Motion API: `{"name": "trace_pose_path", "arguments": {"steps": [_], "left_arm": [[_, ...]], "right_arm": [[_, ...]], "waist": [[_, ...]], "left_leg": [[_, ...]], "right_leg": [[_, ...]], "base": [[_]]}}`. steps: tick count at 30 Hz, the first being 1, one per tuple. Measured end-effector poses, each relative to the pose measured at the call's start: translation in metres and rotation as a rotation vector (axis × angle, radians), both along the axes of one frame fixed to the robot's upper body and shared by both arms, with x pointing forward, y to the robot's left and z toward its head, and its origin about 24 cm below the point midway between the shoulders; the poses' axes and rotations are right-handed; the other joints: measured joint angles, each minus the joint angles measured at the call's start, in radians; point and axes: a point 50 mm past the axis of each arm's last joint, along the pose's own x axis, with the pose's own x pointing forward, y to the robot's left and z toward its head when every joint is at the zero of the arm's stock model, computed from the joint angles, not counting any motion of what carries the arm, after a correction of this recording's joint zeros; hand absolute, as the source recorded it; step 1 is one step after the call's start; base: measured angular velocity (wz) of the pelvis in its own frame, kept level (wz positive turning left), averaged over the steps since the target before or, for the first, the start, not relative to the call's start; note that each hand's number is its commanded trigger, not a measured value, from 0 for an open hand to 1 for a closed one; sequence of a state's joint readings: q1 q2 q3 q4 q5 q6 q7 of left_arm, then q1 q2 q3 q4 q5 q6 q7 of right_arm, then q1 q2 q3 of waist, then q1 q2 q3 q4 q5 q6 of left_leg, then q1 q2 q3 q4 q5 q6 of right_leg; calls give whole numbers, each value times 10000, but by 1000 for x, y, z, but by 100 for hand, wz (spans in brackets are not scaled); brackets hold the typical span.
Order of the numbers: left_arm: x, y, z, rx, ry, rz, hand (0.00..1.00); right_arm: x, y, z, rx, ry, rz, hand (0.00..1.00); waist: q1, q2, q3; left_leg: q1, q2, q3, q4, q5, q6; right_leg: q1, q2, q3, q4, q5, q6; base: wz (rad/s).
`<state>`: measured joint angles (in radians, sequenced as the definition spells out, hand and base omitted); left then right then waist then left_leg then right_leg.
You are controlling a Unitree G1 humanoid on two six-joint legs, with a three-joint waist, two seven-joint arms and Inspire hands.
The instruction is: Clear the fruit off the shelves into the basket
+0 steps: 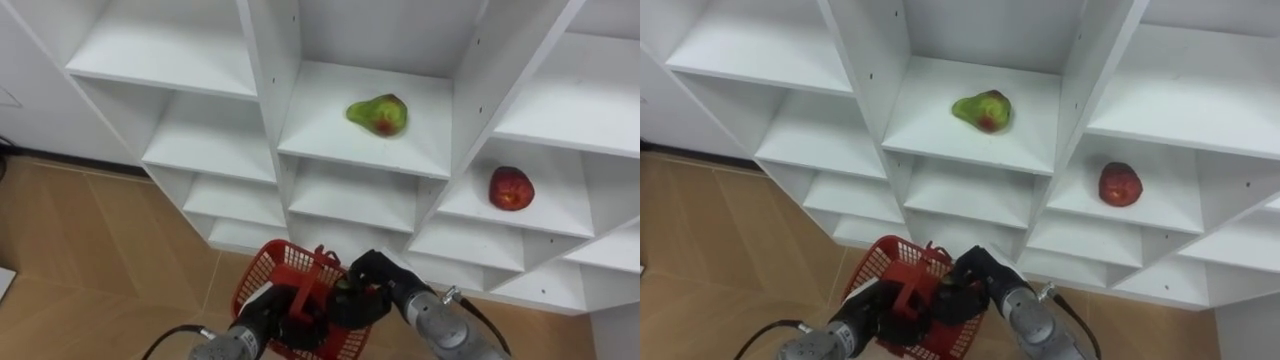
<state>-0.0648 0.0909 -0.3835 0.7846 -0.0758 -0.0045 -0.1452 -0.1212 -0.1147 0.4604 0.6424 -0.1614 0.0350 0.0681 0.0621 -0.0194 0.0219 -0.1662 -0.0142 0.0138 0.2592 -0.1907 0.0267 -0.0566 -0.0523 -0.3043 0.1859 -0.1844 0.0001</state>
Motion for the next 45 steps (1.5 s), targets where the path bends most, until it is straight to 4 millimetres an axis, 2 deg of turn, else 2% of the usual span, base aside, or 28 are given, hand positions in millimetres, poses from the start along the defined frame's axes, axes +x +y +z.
{"name": "trace_pose_path", "arguments": {"steps": [4, 5, 6, 7, 9, 11, 34, 45], "left_arm": [[-2, -2, -1, 64, 38, -253, 100], [-2, -2, -1, 83, 41, -271, 100], [-2, -1, -1, 89, 42, -273, 100], [-2, -1, -1, 95, 42, -274, 100], [-2, -1, -1, 103, 42, -279, 100], [-3, -1, -1, 148, 60, -386, 100], [-5, -2, -2, 233, 116, -615, 100], [-5, -3, -2, 233, 102, -627, 100]], "right_arm": [[-2, 4, -1, -13, 58, 217, 100], [-3, 4, -1, -15, 66, 242, 66], [-3, 5, -1, -15, 68, 254, 55], [-3, 5, -1, -7, 73, 265, 7], [-3, 5, -1, -1, 73, 266, 7], [-3, 5, -1, -2, 70, 257, 0], [-6, 3, -6, -102, 317, 220, 2], [-11, 0, -12, -252, 609, 169, 4]], "waist": [[-3, 1, -1], [-2, 1, -1], [-2, 1, -1], [-2, 1, -1], [0, 1, -1], [0, 1, -2], [-13, 5, -5], [-25, 53, -35]], "left_leg": [[21, 3, -11, -10, 0, 0], [22, 2, -12, -11, 0, 0], [23, 2, -14, -10, 0, 0], [26, 0, -17, -10, 0, 0], [28, -2, -17, -10, 0, 0], [34, -2, -18, -9, 1, 0], [122, -2, -82, -8, 12, -6], [198, -12, -169, -4, 25, -16]], "right_leg": [[11, 3, -3, -1, 0, 0], [12, 3, -3, -1, 0, 0], [14, 3, -3, -1, 0, 0], [18, 1, -3, 0, 0, 0], [21, -1, -6, 0, 0, 0], [26, 0, -7, 0, 0, 0], [120, 2, 3, -2, 0, 0], [218, 6, 14, 0, 0, 0]], "base": [[0], [0], [0], [0], [0], [0], [0], [1]]}}
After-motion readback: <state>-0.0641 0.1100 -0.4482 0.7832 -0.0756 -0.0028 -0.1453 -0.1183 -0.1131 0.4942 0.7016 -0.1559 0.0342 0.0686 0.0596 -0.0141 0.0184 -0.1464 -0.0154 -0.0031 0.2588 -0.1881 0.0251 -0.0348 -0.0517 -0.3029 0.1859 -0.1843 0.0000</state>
